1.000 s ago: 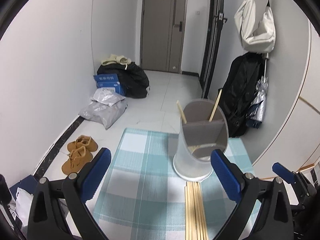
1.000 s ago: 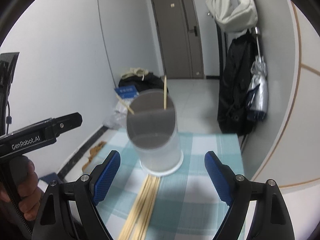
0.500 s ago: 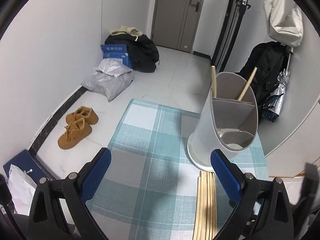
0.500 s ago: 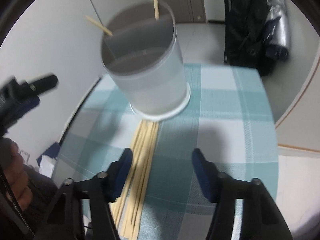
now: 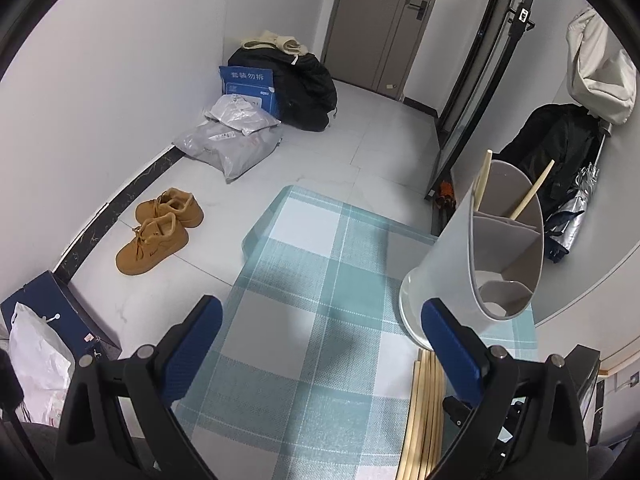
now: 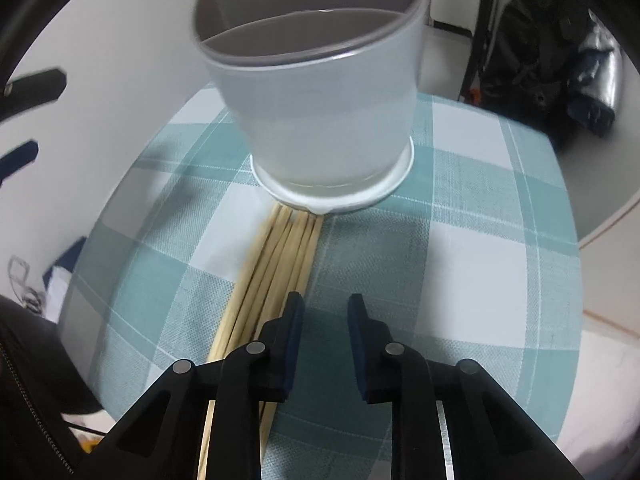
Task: Organize utensils
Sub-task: 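Grasp another chopstick from the bundle with the right tool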
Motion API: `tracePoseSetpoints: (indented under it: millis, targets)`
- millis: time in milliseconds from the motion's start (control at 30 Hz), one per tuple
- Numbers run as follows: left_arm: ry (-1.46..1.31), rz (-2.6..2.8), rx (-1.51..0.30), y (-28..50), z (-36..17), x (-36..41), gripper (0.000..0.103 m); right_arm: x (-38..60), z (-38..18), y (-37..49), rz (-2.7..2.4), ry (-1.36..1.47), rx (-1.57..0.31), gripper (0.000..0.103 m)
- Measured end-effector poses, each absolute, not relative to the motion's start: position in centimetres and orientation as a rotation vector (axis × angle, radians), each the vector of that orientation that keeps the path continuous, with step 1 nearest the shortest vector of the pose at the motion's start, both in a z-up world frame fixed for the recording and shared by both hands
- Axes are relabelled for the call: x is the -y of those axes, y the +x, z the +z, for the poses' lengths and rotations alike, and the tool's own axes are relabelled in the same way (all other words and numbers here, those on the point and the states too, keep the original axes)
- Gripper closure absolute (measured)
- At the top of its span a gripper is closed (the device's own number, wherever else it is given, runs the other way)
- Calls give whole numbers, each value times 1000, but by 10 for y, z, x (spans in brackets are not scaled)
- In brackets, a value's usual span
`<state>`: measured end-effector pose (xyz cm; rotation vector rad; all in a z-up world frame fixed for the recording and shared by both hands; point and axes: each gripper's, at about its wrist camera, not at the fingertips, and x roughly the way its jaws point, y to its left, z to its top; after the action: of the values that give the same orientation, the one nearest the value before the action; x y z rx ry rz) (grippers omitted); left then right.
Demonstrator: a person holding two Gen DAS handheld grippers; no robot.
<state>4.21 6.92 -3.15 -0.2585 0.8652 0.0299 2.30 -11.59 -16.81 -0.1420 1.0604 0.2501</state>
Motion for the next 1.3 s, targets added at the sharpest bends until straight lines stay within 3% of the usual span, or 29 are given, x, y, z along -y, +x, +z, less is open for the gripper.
tracePoseSetpoints:
  millis: [533, 633, 1067, 1200, 1300]
  targets:
    - [-273, 52, -886, 47, -37, -78, 5, 108, -164, 31, 285, -188, -1161, 85]
    - [-273, 68, -882, 47, -38, -80, 5, 100, -167, 29, 304, -224, -1200, 97]
    - [-293, 88, -902, 45, -42, -86, 5, 108, -170, 12, 325, -311, -1242, 98]
    - [-298, 96, -916, 44, -46, -89, 5, 112, -169, 15, 346, -311, -1232, 95]
    - [-298, 115, -908, 42, -47, -92, 5, 108, -169, 33, 361, -346, -1201, 81]
